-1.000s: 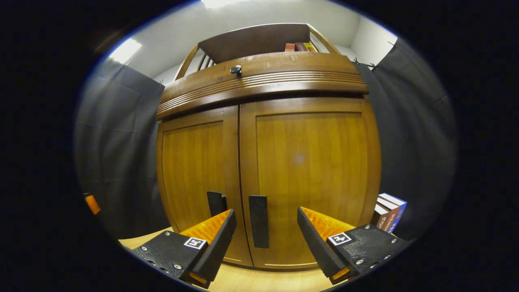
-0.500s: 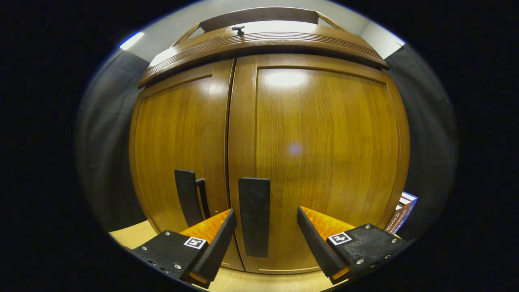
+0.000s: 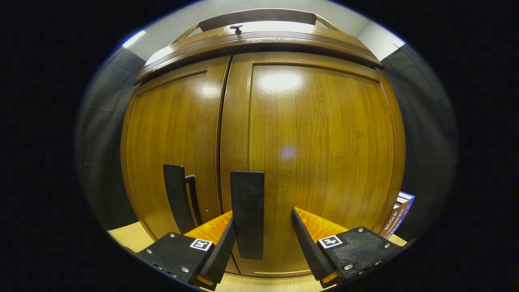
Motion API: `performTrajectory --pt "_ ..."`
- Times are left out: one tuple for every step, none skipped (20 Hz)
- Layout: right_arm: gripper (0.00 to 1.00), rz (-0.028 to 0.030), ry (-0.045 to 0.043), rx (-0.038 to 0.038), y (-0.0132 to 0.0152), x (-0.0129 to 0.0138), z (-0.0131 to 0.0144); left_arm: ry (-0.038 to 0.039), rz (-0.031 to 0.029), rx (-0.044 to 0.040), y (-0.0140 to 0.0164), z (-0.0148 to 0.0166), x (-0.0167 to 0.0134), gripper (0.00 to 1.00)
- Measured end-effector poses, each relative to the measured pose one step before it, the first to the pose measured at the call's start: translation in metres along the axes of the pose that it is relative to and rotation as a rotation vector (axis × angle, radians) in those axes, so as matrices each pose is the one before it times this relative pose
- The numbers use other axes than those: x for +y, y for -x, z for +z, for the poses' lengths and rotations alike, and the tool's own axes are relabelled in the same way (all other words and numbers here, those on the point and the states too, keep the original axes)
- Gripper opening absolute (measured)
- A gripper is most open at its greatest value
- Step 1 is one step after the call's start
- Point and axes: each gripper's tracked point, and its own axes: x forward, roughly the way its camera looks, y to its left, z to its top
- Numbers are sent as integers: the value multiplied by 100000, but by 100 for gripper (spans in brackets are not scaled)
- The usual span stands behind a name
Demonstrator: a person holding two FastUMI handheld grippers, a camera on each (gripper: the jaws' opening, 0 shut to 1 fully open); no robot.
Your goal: Open the right door of the double-door shoe cabinet with the right hand, and open the left door with the left hand.
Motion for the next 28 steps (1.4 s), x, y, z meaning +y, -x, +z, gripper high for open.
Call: performTrajectory --pt "90 297 -82 234 -96 63 3 149 -280 -67 84 -26 -101 94" --pt "87 520 -555 101 12 171 21 -27 -433 335 62 -107 -109 94" --pt "63 655 -445 704 71 260 -191 -110 -179 346 6 -191 -77 94" --pt "54 1334 -757 503 104 401 -59 -37 -97 29 -149 -109 -86 94" --pt "45 2179 -1050 306 -169 642 -176 -172 -85 47 29 -93 -66 94" --pt "35 -1027 -115 -753 257 -80 78 -425 312 -94 -36 -38 118 94" --pt "26 320 -958 419 -245 136 -195 -309 295 -139 195 2 52 99" --pt "34 1106 -968 -441 234 105 139 18 53 -298 29 141 -55 99" --pt "43 824 -1217 641 -89 119 -157 162 -145 -242 -6 -62 -66 99" --pt "31 290 -712 308 -58 52 -2 155 -152 73 18 29 -30 99" --pt "19 14 997 681 12 6 -19 171 -275 77 181 -92 -144 99" --pt "29 -33 1688 66 75 -108 -30 101 -303 77 11 31 -113 99" --pt "29 78 1066 138 -9 18 -47 41 -86 -3 190 -40 -50 99" --pt "29 254 -110 368 13 -23 -4 139 -53 -149 82 92 -97 99" --pt "29 324 -214 323 -20 32 -38 224 -166 -82 122 45 -151 99" --pt "29 99 43 104 -11 22 -11 48 -186 43 119 91 -112 99" --pt "29 -79 519 -160 57 11 30 -274 -45 37 135 15 19 99" --pt "29 -9 962 64 -34 -45 -41 -439 157 7 169 90 54 99" --pt "29 25 747 16 68 -12 -34 -320 134 -74 10 51 -80 99" --pt "29 380 446 -745 -16 23 72 -258 99 -61 157 54 44 99" --pt "29 156 248 171 25 -49 -51 -237 270 -196 128 135 16 99" --pt "29 460 -498 144 357 -18 57 -109 239 -118 74 99 65 99" --pt "28 413 -567 62 105 49 -101 32 23 161 73 28 -15 99" --pt "28 540 -363 -209 292 29 -46 -26 -96 216 158 -54 -143 99" --pt "28 531 -183 -444 304 14 53 -67 -89 30 87 52 -85 99" --pt "27 575 -220 -266 443 -16 -19 -93 -295 -12 55 107 -155 99" --pt "27 605 -208 -335 461 41 56 -170 -491 -59 0 74 -201 99" --pt "27 710 -262 -159 545 -9 -7 -382 -388 -39 120 12 -183 99"
